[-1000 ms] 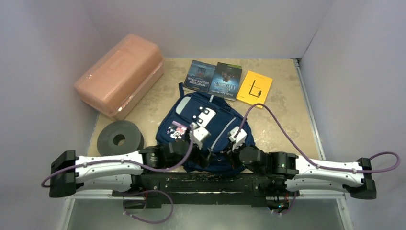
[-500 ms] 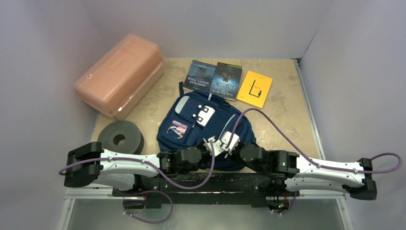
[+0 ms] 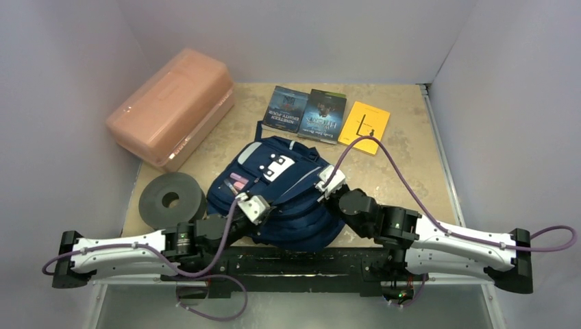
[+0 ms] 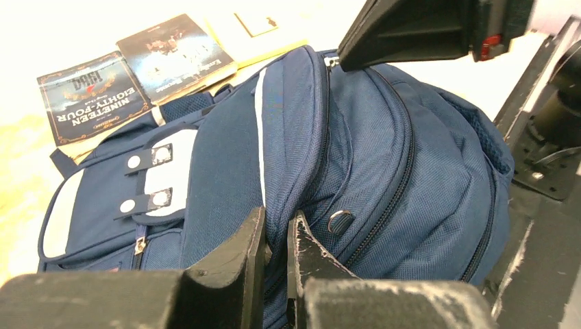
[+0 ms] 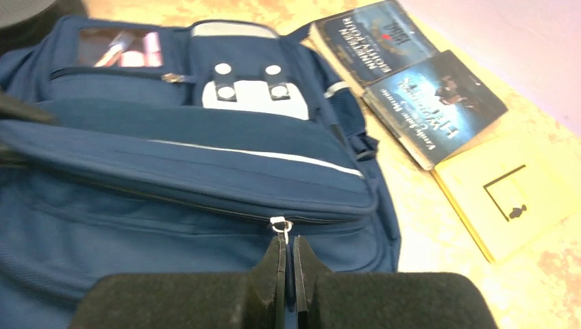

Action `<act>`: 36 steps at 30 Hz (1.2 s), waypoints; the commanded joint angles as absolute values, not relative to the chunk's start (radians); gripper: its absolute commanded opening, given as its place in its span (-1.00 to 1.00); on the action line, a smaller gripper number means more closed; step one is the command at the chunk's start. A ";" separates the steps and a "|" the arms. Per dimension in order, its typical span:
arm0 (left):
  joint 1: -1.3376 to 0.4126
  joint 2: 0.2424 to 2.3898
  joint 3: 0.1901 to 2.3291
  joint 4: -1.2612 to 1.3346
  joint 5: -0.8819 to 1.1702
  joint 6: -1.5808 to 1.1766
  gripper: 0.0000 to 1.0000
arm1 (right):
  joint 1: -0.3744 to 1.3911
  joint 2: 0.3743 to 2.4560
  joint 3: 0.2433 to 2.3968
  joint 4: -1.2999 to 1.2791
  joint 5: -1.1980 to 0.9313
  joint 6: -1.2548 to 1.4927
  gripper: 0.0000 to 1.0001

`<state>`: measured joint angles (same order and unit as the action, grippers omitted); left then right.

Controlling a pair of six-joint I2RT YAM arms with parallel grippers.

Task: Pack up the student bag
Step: Zip the student bag at the center of the board.

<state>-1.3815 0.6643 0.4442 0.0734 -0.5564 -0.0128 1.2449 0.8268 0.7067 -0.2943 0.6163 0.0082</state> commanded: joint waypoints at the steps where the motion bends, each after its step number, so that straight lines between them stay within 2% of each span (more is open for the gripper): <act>1: -1.370 0.449 0.423 -0.056 -0.609 -0.070 -1.00 | 1.153 0.852 0.741 -0.291 0.861 0.032 -1.00; 3: -1.370 0.365 0.401 -0.086 -0.540 -0.071 -1.00 | 1.064 0.849 0.712 -0.232 0.800 0.020 -1.00; 7: -1.377 0.260 0.366 -0.081 -0.510 -0.068 -1.00 | 0.861 0.801 0.635 -0.039 0.503 -0.068 -1.00; 9: -1.378 0.242 0.356 -0.077 -0.498 -0.062 -1.00 | 0.820 0.813 0.604 0.061 0.405 -0.147 -1.00; 14: -1.378 0.293 0.362 -0.059 -0.418 -0.057 -1.00 | 0.675 0.926 0.647 0.100 0.187 -0.219 -1.00; 15: -1.378 0.333 0.389 -0.080 -0.419 -0.079 -0.89 | 0.674 0.891 0.646 0.104 0.141 -0.219 -1.00; 17: -1.378 0.417 0.441 -0.125 -0.434 -0.139 -0.24 | 0.674 0.850 0.650 0.089 0.112 -0.219 -1.00; 19: -1.378 0.492 0.477 -0.117 -0.456 -0.218 0.30 | 0.673 0.849 0.689 0.018 0.076 -0.219 -1.00; 20: -1.378 0.531 0.495 -0.097 -0.453 -0.246 0.66 | 0.674 0.848 0.701 0.005 0.058 -0.219 -1.00; 21: -1.378 0.574 0.520 -0.079 -0.450 -0.260 0.85 | 0.674 0.844 0.707 0.003 0.040 -0.219 -1.00; 22: -1.378 0.627 0.560 -0.084 -0.464 -0.274 0.92 | 0.674 0.838 0.707 0.003 0.028 -0.219 -1.00; 24: -1.376 0.747 0.670 -0.129 -0.547 -0.323 0.99 | 0.675 0.832 0.708 0.003 0.004 -0.219 -1.00; 29: -1.361 1.068 0.943 -0.120 -0.671 -0.340 1.00 | 0.676 0.856 0.737 -0.037 0.002 -0.266 -1.00; 32: -1.321 1.232 1.010 -0.065 -0.663 -0.362 0.88 | 0.675 0.845 0.739 -0.020 -0.024 -0.258 -1.00; 36: -1.263 1.366 1.090 -0.124 -0.617 -0.419 0.75 | 0.676 0.843 0.754 -0.016 -0.036 -0.224 -1.00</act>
<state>-1.3094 1.2713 1.0222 -0.0956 -0.6079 -0.3500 0.6727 0.8719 0.6643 -0.1196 0.0067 -0.2291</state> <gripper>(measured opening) 0.896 0.023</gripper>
